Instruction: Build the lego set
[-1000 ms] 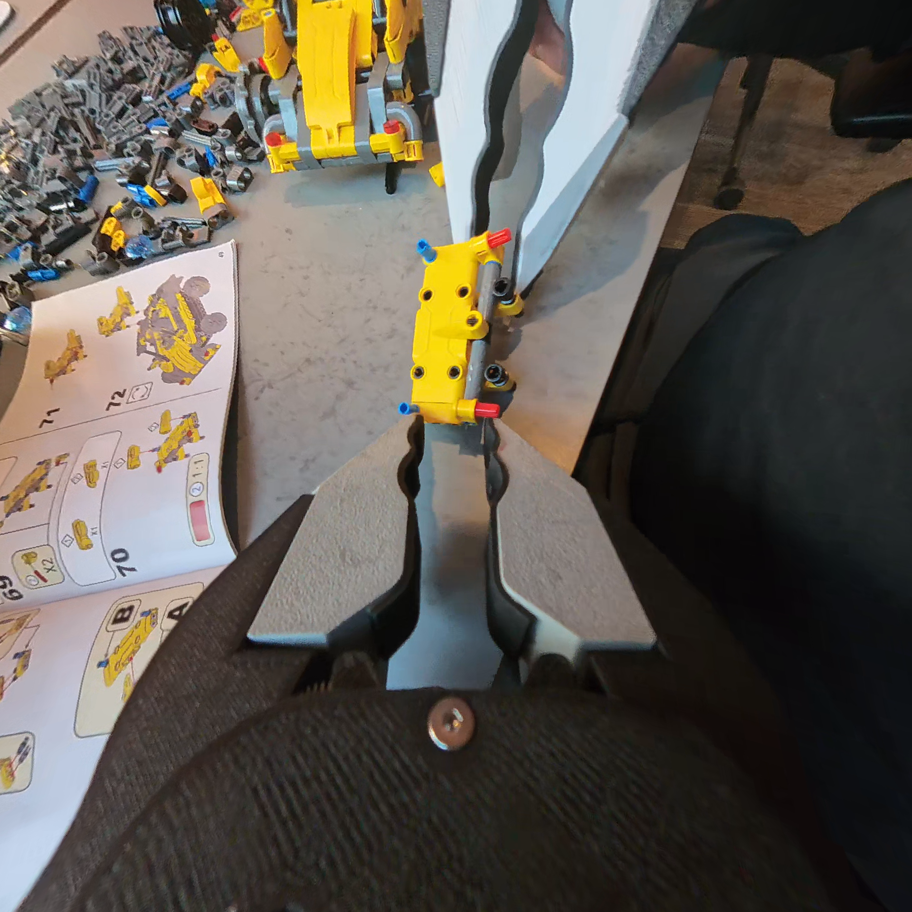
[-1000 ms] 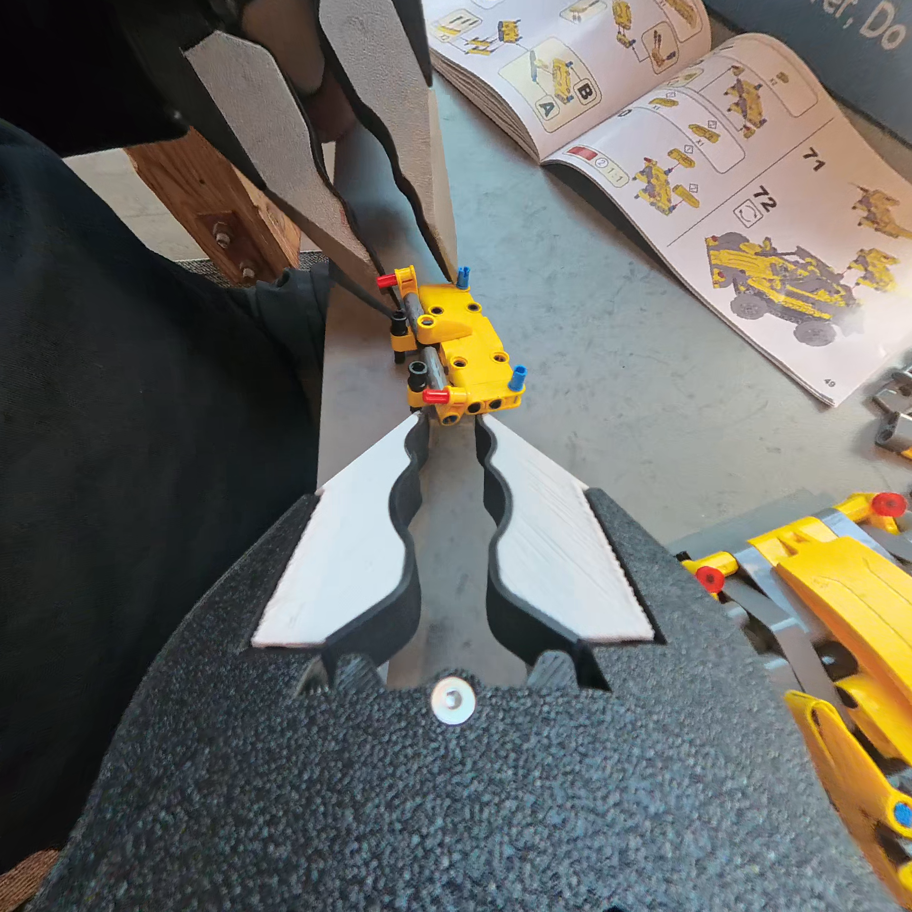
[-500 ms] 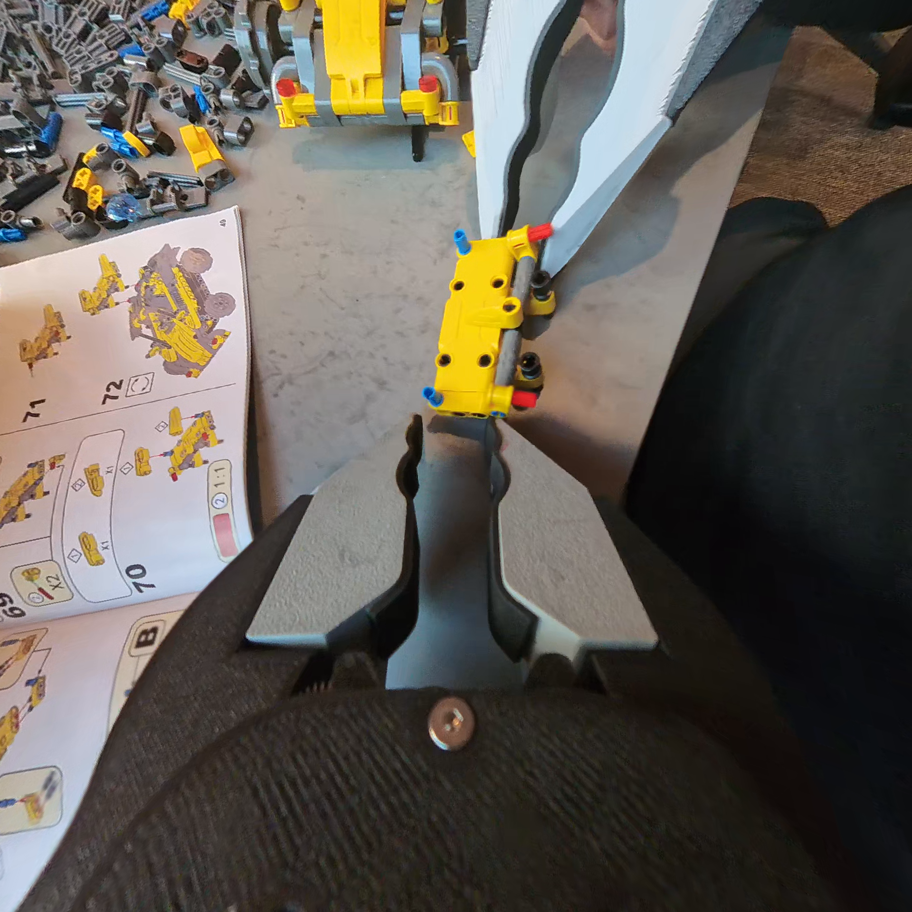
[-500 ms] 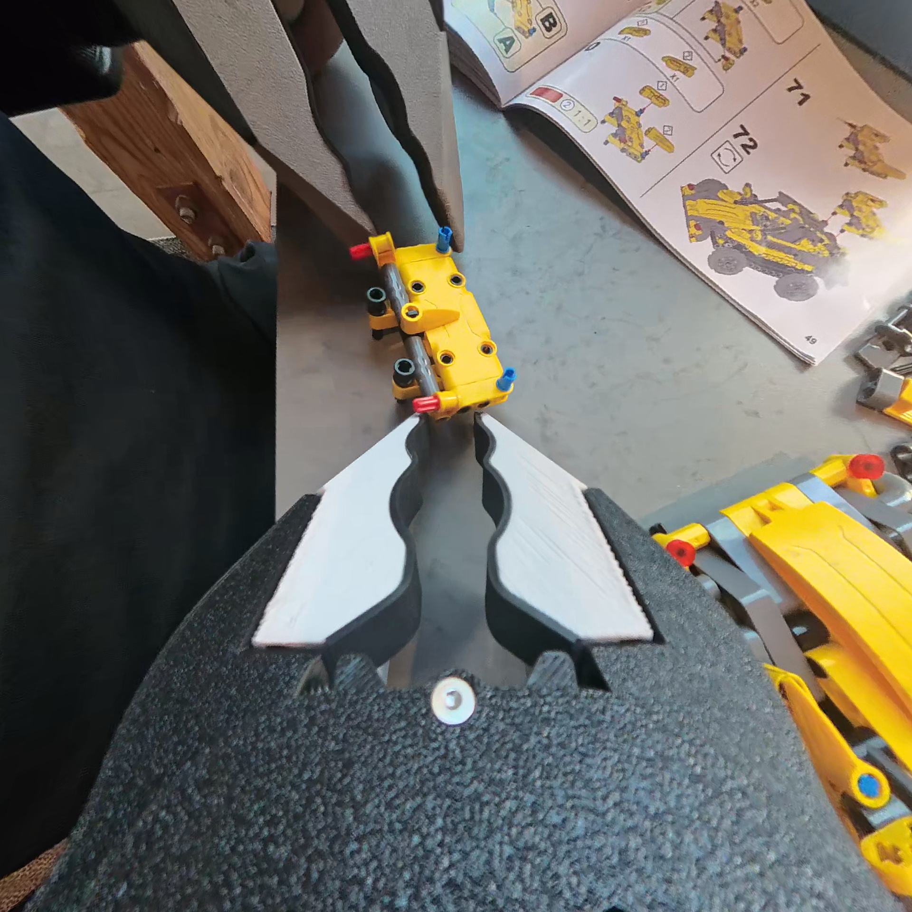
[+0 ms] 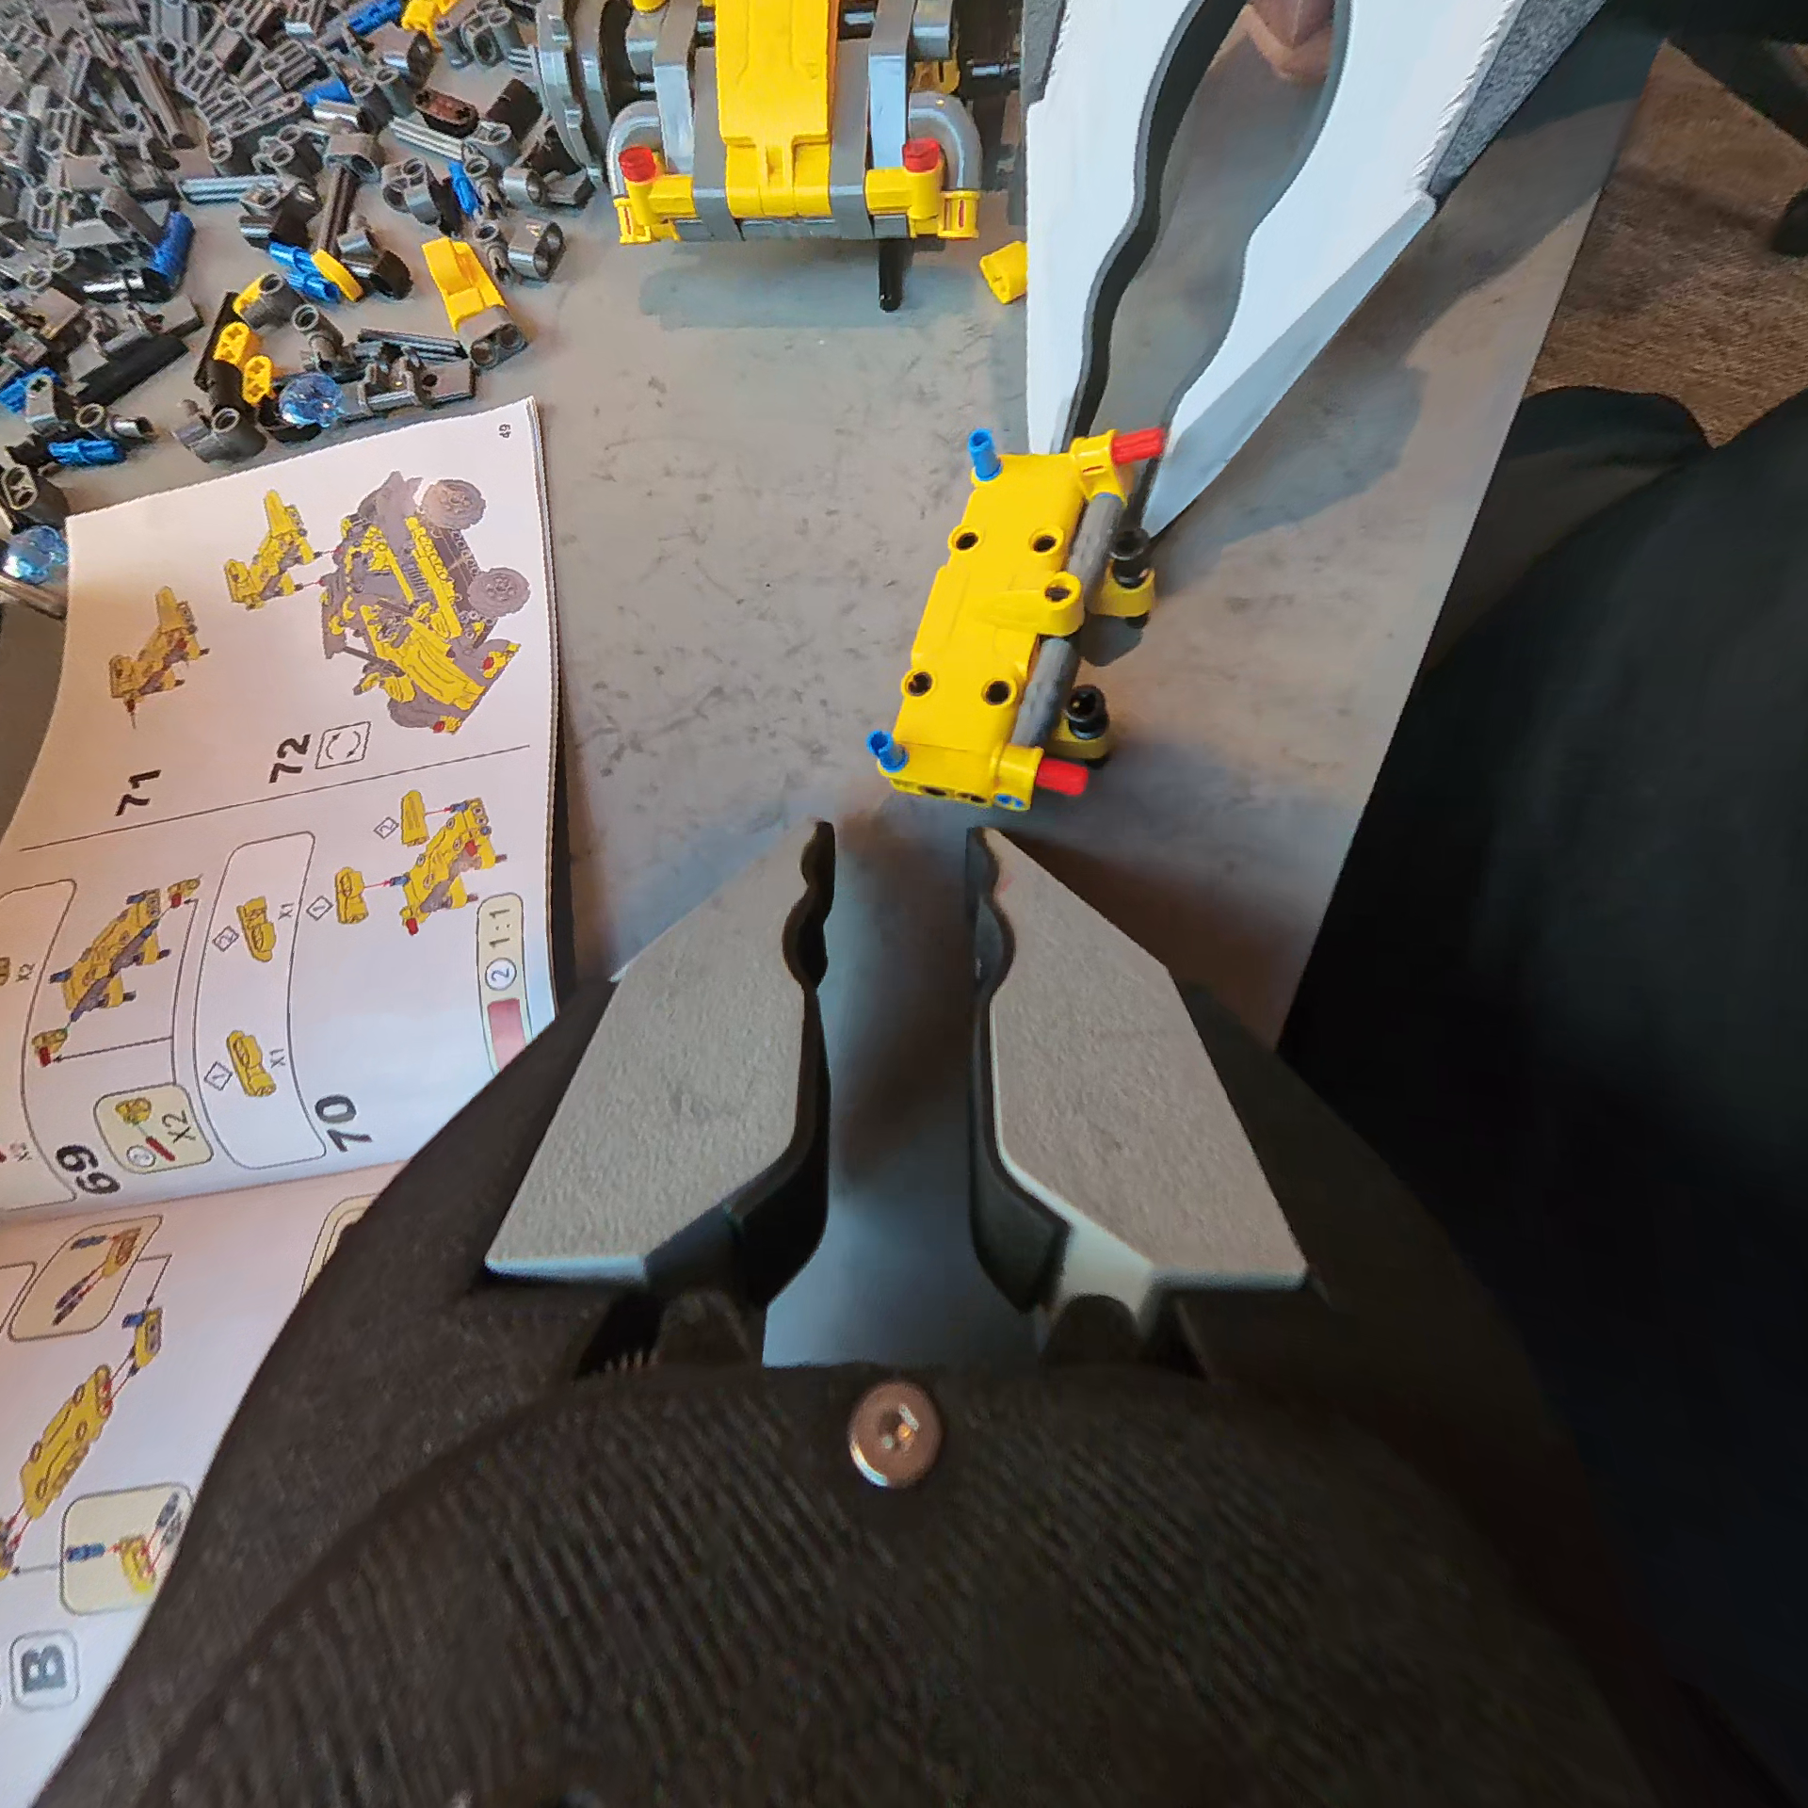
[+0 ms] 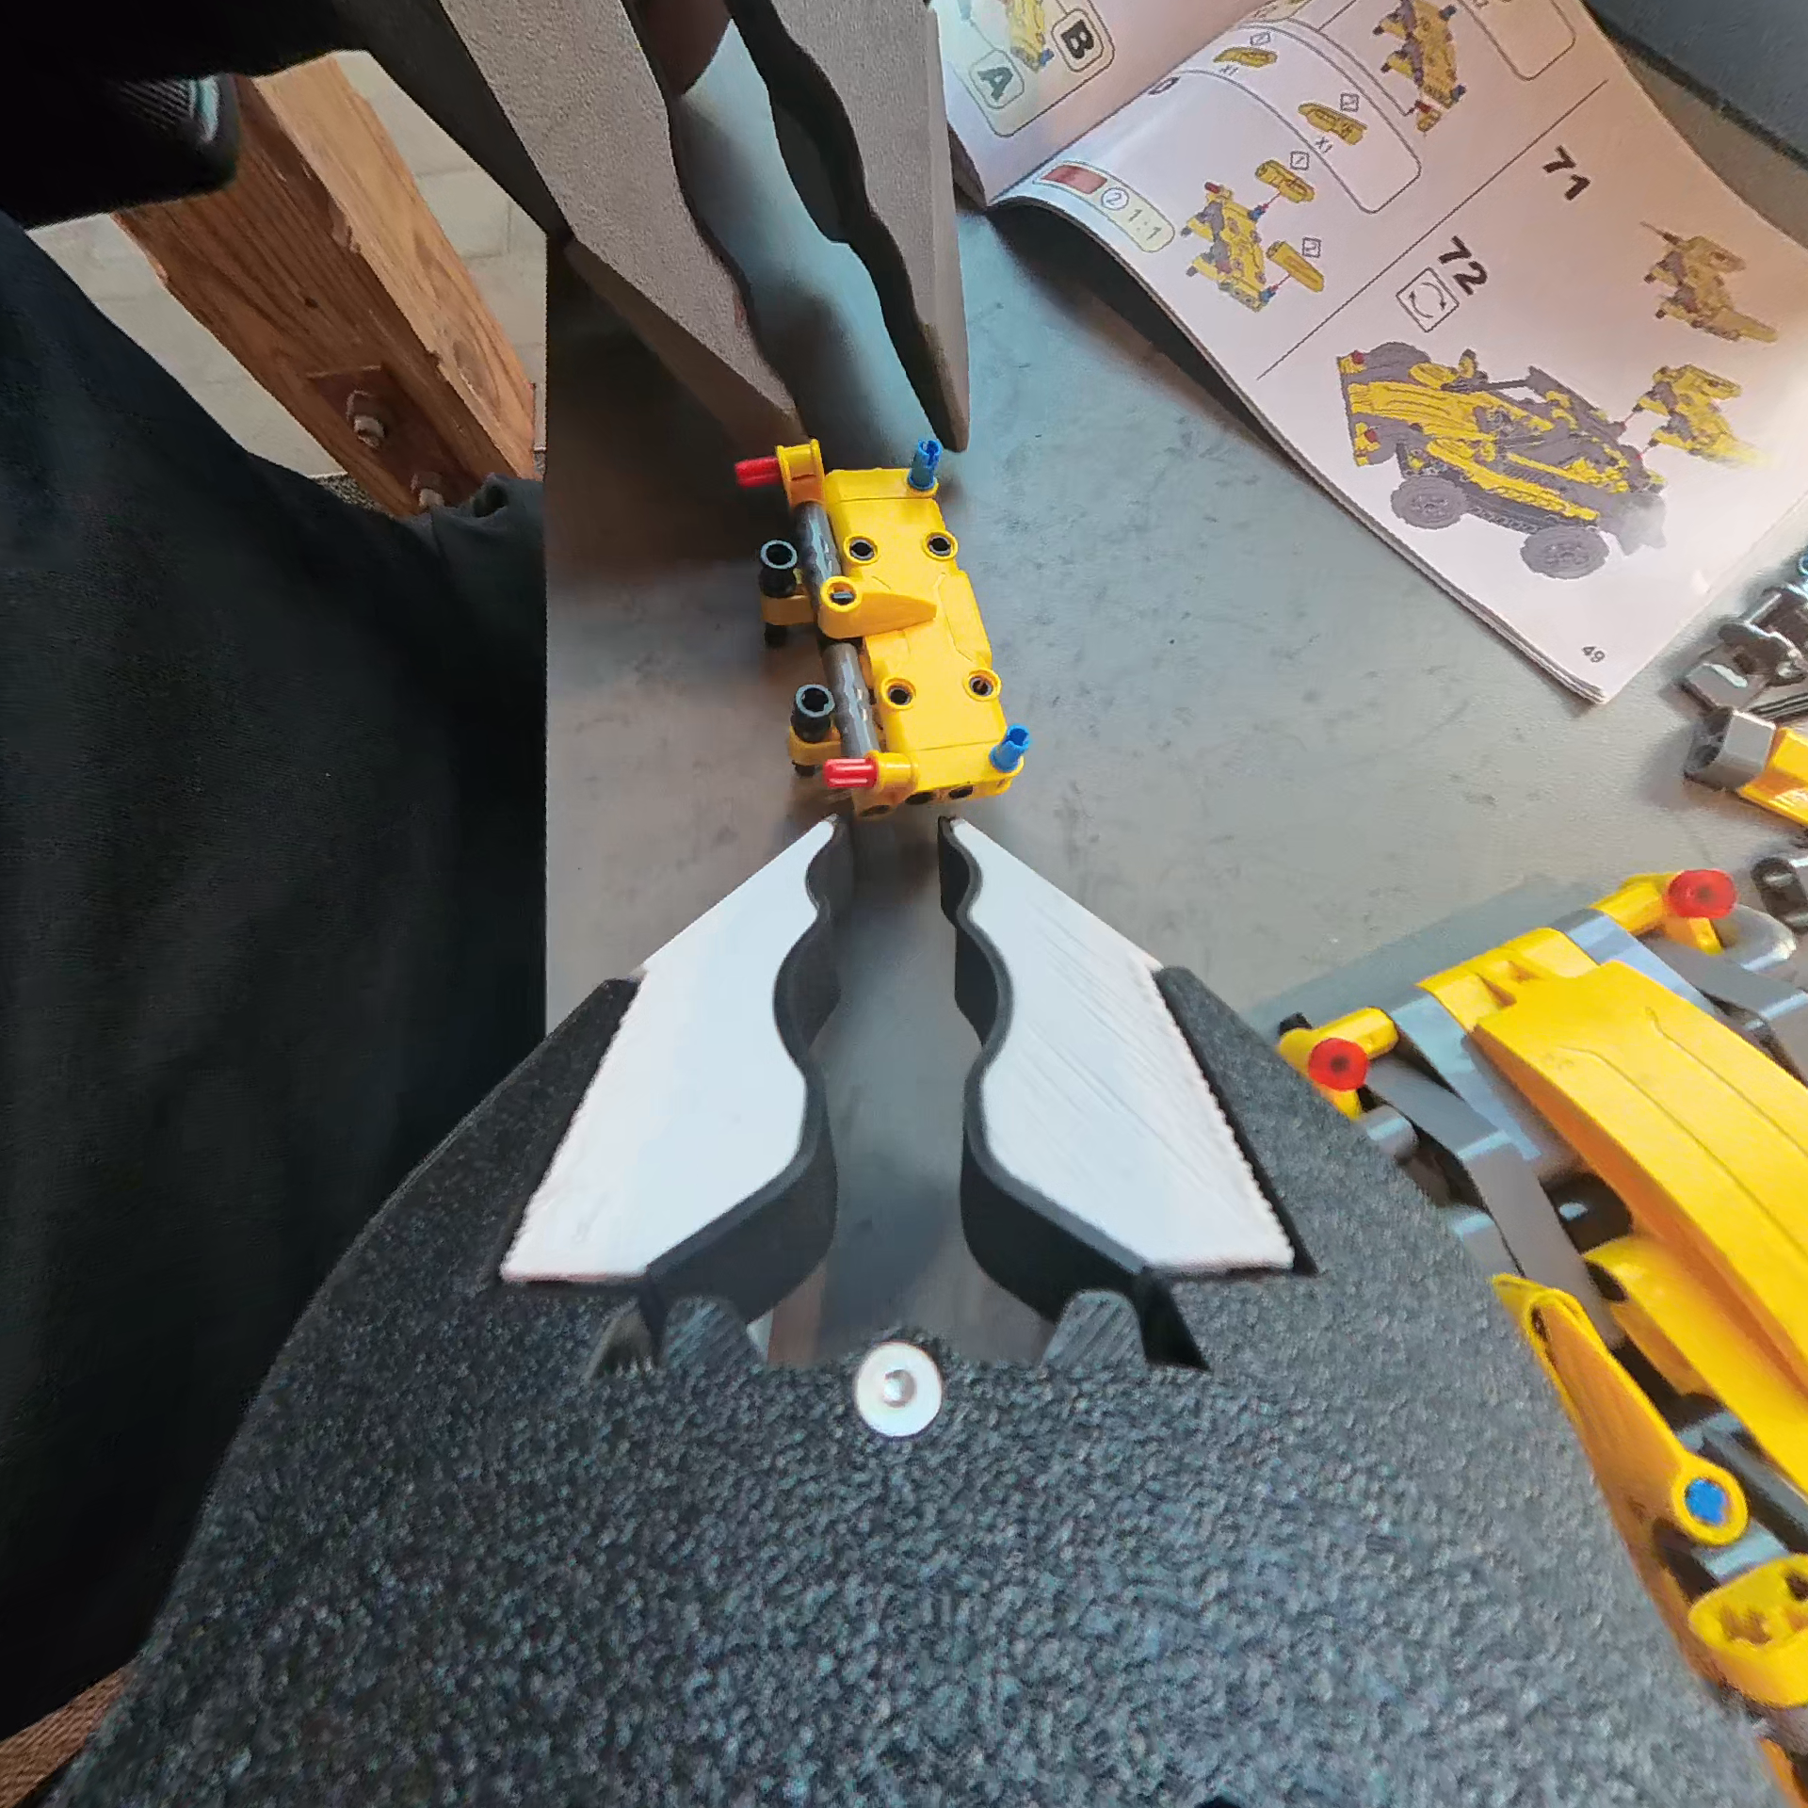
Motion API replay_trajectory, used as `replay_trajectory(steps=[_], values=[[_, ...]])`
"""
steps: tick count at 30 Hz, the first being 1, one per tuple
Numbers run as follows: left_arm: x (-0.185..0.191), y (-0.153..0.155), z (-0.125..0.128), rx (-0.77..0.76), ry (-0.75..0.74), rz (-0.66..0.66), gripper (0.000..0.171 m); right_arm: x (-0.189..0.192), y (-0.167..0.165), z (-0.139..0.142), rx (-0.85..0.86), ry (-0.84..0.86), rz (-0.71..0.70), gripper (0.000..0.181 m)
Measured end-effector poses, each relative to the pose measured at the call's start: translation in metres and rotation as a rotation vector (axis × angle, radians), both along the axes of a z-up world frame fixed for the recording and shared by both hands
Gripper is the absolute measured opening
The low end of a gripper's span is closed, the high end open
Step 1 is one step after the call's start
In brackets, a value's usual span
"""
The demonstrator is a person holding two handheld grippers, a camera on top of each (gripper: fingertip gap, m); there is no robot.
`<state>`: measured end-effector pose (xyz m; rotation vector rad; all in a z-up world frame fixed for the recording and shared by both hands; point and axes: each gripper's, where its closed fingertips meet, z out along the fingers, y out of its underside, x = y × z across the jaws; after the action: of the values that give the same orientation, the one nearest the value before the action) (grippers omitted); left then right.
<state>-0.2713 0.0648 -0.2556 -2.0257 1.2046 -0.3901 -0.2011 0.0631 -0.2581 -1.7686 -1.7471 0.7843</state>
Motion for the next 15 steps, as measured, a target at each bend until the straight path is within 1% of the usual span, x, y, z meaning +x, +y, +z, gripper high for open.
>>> replay_trajectory(steps=[5,12,15], values=[[-0.0034,-0.0016,0.0,-0.013,-0.008,0.011,0.025,0.001,-0.0003,0.0016,-0.003,0.009,-0.005,0.017],[-0.0058,-0.0055,-0.0014,-0.117,-0.067,0.009,0.038,0.0004,-0.0006,0.0076,-0.006,0.035,-0.009,0.018],[-0.0057,-0.0066,-0.0009,-0.127,-0.076,0.004,0.042,0.0011,0.0012,0.0084,-0.012,0.041,-0.019,0.019]])
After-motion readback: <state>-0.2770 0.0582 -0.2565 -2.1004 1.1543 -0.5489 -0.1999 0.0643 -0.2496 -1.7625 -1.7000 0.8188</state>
